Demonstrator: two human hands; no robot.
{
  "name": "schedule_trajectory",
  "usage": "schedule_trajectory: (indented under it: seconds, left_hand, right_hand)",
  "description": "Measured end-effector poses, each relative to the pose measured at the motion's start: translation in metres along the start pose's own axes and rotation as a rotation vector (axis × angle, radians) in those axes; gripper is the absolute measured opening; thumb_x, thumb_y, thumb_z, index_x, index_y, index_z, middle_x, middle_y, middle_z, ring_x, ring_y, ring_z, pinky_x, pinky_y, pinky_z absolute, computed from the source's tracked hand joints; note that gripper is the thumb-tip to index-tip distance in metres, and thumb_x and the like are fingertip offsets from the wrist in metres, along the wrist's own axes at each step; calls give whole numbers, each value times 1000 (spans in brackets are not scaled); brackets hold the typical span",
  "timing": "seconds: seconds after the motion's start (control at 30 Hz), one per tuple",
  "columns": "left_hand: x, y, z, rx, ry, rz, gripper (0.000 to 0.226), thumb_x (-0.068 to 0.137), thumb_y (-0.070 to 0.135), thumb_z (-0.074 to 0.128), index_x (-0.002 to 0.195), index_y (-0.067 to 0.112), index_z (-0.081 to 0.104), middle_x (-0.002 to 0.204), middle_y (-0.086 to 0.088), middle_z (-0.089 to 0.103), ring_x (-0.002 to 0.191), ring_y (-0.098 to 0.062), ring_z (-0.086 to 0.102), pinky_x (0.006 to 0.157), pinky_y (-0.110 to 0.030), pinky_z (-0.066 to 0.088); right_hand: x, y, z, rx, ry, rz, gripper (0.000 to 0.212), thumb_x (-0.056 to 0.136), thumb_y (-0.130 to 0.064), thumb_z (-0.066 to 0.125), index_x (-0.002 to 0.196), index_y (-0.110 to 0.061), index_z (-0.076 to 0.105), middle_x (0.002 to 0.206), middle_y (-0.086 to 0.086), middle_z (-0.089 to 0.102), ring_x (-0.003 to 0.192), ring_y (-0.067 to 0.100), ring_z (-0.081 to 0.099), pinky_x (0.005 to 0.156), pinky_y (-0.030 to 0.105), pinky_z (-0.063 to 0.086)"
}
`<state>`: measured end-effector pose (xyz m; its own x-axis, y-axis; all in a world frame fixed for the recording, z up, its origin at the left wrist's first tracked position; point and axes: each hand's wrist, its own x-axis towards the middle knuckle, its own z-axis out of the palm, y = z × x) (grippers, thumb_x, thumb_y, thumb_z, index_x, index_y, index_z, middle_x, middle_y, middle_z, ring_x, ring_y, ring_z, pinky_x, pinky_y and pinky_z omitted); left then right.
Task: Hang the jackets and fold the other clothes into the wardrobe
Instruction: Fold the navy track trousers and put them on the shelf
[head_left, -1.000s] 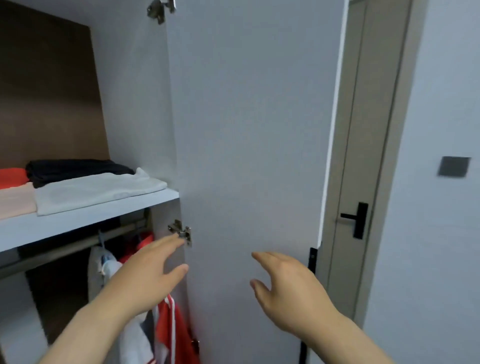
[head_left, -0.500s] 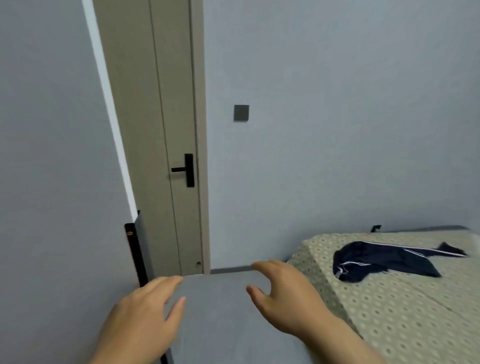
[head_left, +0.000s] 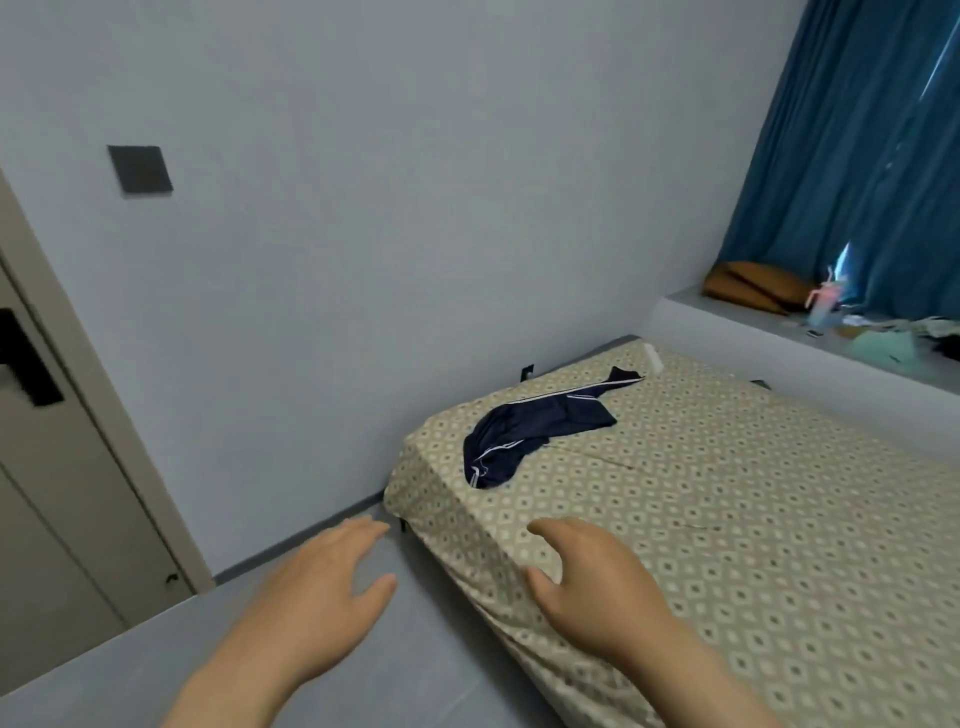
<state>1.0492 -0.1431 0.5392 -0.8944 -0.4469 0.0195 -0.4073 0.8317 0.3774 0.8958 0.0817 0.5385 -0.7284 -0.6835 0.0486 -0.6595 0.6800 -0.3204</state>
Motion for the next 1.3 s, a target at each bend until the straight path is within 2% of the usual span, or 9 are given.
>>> schedule_trajectory:
  seconds: [0.2,0.3,0.53,0.67,0.8,0.97,1.13,1.23,1.3]
  left_hand:
    - [92,56,22,-34,-3,113,55,91,49,55,143,36,44,148,19,43,135,-4,41,110,-25,35]
    - [132,68,35,-74,-38,151,54,90,51,55,141,38,46,146,23,44,133,0,42,108,-22,34]
    - [261,62,60,-154,-106,175,51,89,52,57,137,39,50,141,24,47,128,1,45,107,-23,37]
    - [359,45,91,-219,-124,193,46,89,45,61,135,37,53,137,22,52,122,4,45,98,-18,34]
    - [476,9,137,-268,-228,177,46,90,46,60,134,36,53,135,21,52,127,-3,47,98,-22,36]
    - [611,-58,218,-356,-404,25,42,89,47,60,130,38,56,133,17,54,116,-7,55,93,-26,41]
    - [712,-117,323,-530,-599,-235,29,93,31,58,122,28,60,119,11,60,103,-2,56,74,-14,39]
    - [748,-150,393,-594,-654,-336,22,93,30,58,115,27,63,113,14,63,103,-4,58,82,-20,41]
    - [766,-168,444,-705,-674,-467,16,93,26,60,108,26,65,110,10,65,105,-9,61,88,-27,46]
  right_hand:
    - [45,84,-23,50,66,80,53,94,-50,48,144,-30,45,142,-11,53,132,12,46,107,30,39]
    - [70,111,-26,76,76,106,54,95,-50,48,145,-30,44,144,-12,51,133,10,45,108,28,37]
    - [163,160,-17,87,86,180,54,95,-52,47,145,-33,43,144,-15,50,133,8,44,107,27,38]
    - [237,185,9,78,92,244,53,95,-52,47,144,-34,43,142,-17,50,132,7,45,105,26,39]
    - [334,206,58,103,21,346,53,95,-50,48,145,-33,43,143,-14,50,131,8,45,105,26,39]
    - [461,231,143,155,-186,476,57,93,-51,49,146,-31,42,143,-9,50,130,13,47,102,29,43]
    - [578,251,257,300,-447,541,55,91,-46,57,142,-27,47,141,1,51,124,21,53,93,31,44]
    - [619,269,339,497,-517,640,49,89,-36,62,136,-24,54,130,0,58,112,19,59,85,27,45]
    - [640,284,400,580,-585,669,46,87,-31,64,131,-19,54,116,0,62,100,20,61,86,32,51]
